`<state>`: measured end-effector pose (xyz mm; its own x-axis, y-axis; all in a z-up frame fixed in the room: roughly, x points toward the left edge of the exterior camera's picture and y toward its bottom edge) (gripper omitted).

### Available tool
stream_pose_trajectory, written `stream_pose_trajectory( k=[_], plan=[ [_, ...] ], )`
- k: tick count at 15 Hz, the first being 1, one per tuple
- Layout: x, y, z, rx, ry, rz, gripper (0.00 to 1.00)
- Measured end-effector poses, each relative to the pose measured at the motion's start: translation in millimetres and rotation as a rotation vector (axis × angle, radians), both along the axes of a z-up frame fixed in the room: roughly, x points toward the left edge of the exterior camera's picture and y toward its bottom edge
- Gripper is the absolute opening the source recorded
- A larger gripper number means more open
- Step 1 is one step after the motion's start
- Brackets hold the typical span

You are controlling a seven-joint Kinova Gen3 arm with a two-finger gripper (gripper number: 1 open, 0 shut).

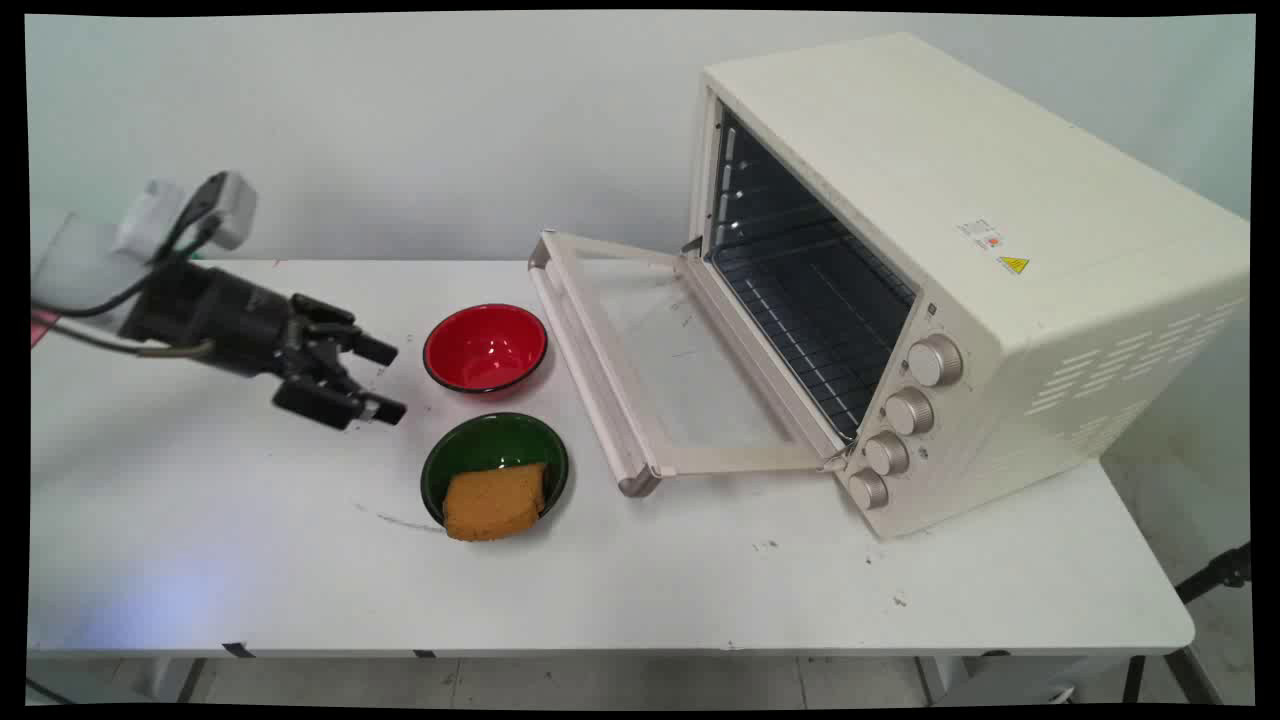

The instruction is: Close the oven

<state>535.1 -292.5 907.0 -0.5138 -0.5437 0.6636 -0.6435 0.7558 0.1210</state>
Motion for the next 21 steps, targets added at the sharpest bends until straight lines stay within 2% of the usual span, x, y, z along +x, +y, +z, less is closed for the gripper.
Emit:
stream_pose_trajectory(
  k=[4,11,16,17,21],
  plan=[
    [-17.1,-26.3,-7.3,0.004,-0.022,0.007,1.00],
    [-58.2,-69.6,-36.2,0.011,-0.056,-0.011,1.00],
    [-79.8,-89.7,-54.2,0.010,-0.067,-0.032,1.00],
    [-83.9,-93.4,-57.6,0.009,-0.068,-0.036,0.00],
    [-97.7,-106.2,-69.7,-0.009,-0.068,-0.058,0.00]
  ],
)
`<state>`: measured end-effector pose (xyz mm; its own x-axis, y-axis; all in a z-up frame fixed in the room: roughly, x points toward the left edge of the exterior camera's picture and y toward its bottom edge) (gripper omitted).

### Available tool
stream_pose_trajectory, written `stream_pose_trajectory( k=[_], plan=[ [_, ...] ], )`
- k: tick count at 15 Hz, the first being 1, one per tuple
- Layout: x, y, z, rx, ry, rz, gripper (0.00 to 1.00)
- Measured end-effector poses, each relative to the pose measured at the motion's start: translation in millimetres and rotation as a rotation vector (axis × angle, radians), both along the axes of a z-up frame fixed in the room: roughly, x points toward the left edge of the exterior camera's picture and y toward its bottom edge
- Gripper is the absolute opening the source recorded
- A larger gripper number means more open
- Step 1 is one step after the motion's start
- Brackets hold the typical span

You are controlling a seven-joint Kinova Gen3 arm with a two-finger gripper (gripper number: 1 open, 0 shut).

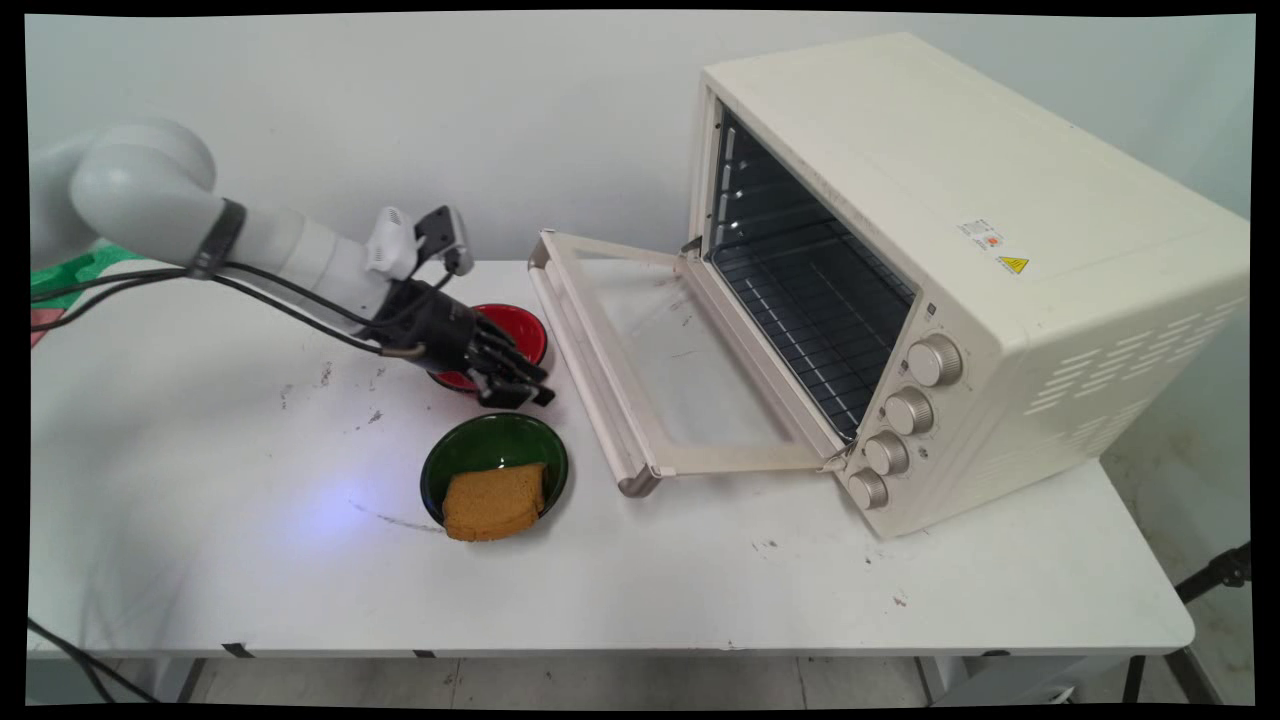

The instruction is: Close the oven

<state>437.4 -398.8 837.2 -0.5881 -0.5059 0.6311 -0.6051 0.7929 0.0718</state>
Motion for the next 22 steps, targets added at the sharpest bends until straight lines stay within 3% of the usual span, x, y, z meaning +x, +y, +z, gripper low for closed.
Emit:
stream_pose_trajectory(
  k=[6,12,16,22],
  plan=[
    [-13.6,-13.4,-10.0,-0.027,0.022,0.005,0.00],
    [-23.3,-26.6,-1.4,-0.068,0.082,0.044,0.00],
    [-33.1,-38.4,22.0,-0.104,0.135,0.058,0.00],
    [-43.9,-58.7,79.3,-0.167,0.223,0.068,0.00]
  ],
)
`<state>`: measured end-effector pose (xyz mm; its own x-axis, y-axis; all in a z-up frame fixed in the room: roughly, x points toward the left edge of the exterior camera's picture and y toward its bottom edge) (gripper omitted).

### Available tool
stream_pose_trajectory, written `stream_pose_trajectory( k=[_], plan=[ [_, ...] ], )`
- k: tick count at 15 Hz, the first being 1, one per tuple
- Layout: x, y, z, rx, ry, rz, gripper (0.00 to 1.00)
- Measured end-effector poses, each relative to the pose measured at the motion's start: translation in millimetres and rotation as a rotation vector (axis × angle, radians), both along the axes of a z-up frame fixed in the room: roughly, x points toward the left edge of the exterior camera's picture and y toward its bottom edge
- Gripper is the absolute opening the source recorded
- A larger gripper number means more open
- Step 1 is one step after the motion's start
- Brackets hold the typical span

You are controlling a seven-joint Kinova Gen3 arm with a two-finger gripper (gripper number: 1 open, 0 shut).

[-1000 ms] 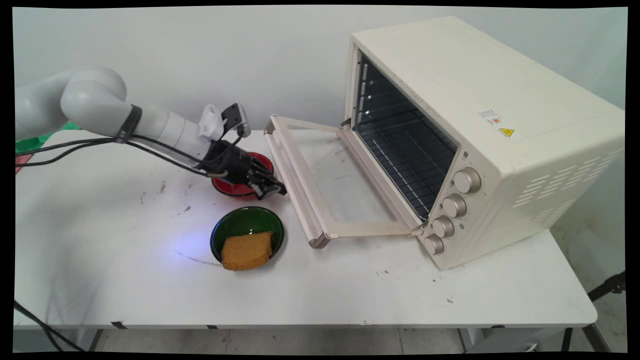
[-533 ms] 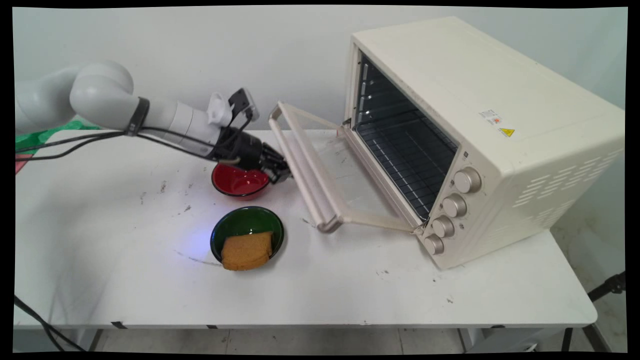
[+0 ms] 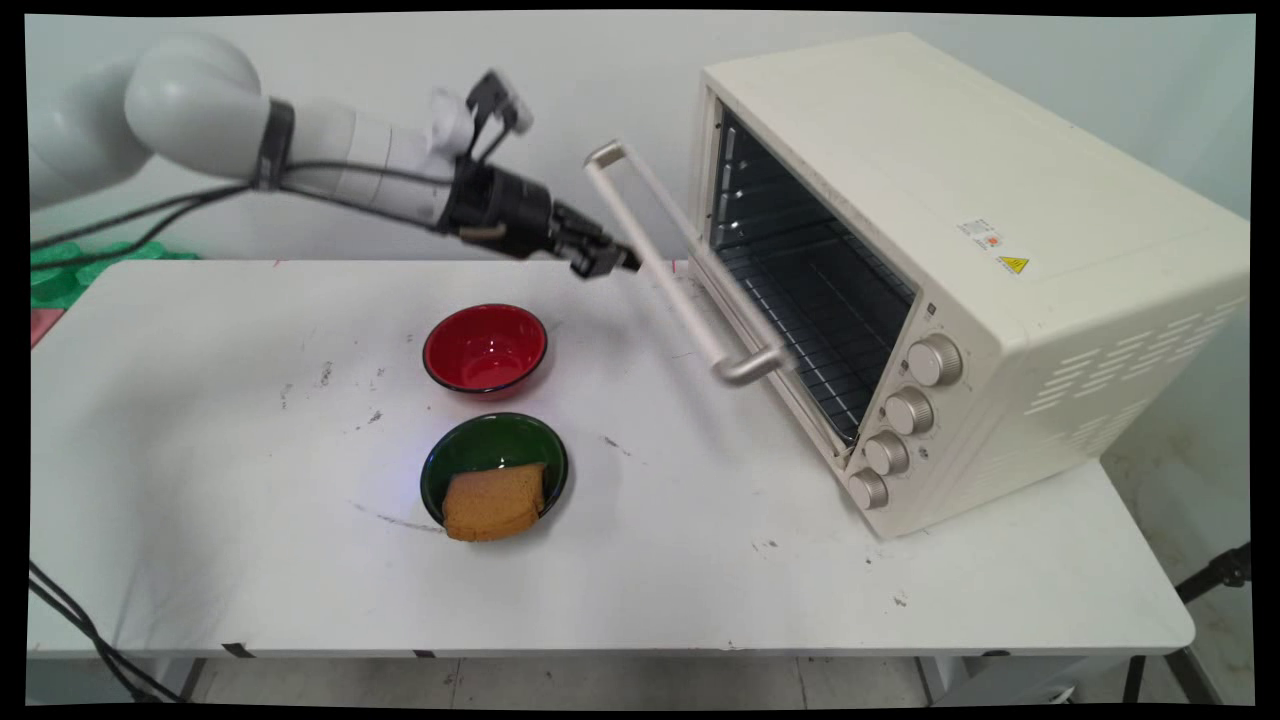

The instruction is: Close the oven

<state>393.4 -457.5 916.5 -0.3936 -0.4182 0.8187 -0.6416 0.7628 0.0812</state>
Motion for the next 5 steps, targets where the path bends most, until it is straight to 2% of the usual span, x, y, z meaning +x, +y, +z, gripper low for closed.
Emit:
stream_pose_trajectory(
  k=[2,5],
  plan=[
    [-0.9,-3.9,19.7,-0.012,0.019,-0.007,0.00],
    [6.5,-0.3,41.8,-0.008,0.014,-0.030,0.00]
  ],
)
